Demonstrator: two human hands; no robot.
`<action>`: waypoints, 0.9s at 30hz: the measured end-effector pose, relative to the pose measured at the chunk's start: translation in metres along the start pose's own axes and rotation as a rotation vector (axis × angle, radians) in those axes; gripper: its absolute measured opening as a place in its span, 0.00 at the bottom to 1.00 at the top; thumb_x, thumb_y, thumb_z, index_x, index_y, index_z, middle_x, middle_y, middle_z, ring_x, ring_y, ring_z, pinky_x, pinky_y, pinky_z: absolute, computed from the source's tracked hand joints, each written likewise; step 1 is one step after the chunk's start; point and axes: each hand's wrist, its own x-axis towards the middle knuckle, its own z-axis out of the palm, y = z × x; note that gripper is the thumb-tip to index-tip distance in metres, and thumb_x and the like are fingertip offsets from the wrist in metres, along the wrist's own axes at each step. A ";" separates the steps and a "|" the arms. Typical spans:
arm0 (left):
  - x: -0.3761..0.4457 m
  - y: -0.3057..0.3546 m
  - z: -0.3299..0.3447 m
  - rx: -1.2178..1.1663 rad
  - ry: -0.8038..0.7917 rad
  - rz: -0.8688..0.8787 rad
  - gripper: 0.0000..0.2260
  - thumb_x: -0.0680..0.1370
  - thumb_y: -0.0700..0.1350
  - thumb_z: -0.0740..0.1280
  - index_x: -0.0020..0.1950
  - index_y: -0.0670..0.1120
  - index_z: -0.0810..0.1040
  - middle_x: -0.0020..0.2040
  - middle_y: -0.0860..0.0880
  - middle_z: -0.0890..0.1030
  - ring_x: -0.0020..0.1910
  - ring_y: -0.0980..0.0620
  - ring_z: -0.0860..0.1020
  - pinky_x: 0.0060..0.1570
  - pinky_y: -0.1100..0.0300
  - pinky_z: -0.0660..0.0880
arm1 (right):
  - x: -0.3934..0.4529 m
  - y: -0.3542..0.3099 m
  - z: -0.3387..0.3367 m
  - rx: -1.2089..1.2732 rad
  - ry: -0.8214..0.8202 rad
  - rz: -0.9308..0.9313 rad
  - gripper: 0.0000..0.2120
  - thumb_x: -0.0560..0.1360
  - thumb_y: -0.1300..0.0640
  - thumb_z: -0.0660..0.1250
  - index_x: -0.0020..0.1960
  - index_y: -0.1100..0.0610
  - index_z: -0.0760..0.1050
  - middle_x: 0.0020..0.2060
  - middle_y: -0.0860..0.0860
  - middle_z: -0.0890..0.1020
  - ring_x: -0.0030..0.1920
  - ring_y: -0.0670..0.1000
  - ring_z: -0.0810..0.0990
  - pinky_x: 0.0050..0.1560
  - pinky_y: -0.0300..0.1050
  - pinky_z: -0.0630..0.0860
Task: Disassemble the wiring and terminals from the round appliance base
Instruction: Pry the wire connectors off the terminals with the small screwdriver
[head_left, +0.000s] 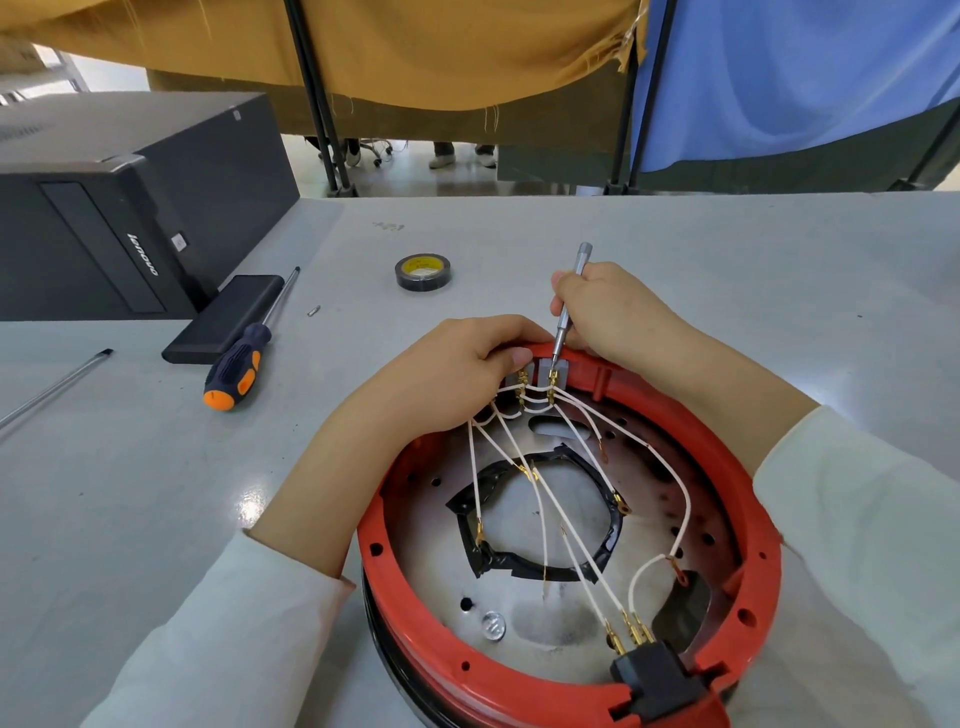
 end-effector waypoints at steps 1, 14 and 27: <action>0.000 0.000 0.000 0.000 0.000 -0.001 0.13 0.81 0.44 0.59 0.60 0.58 0.76 0.52 0.53 0.81 0.50 0.48 0.78 0.52 0.57 0.71 | 0.001 0.000 0.000 -0.046 0.004 0.011 0.16 0.80 0.54 0.51 0.35 0.53 0.68 0.29 0.47 0.72 0.29 0.45 0.69 0.32 0.41 0.66; -0.001 0.001 -0.002 -0.007 0.001 0.009 0.12 0.81 0.44 0.60 0.61 0.56 0.77 0.53 0.58 0.80 0.53 0.59 0.75 0.54 0.67 0.68 | -0.034 0.000 -0.013 0.263 0.187 -0.169 0.15 0.79 0.46 0.60 0.37 0.54 0.70 0.18 0.41 0.73 0.20 0.42 0.69 0.26 0.33 0.66; 0.000 -0.003 -0.001 -0.014 0.016 0.013 0.12 0.81 0.45 0.60 0.61 0.57 0.77 0.54 0.57 0.81 0.53 0.60 0.75 0.52 0.74 0.66 | -0.036 0.009 -0.008 0.257 0.299 -0.175 0.16 0.71 0.56 0.69 0.30 0.56 0.67 0.19 0.50 0.74 0.21 0.45 0.69 0.26 0.36 0.67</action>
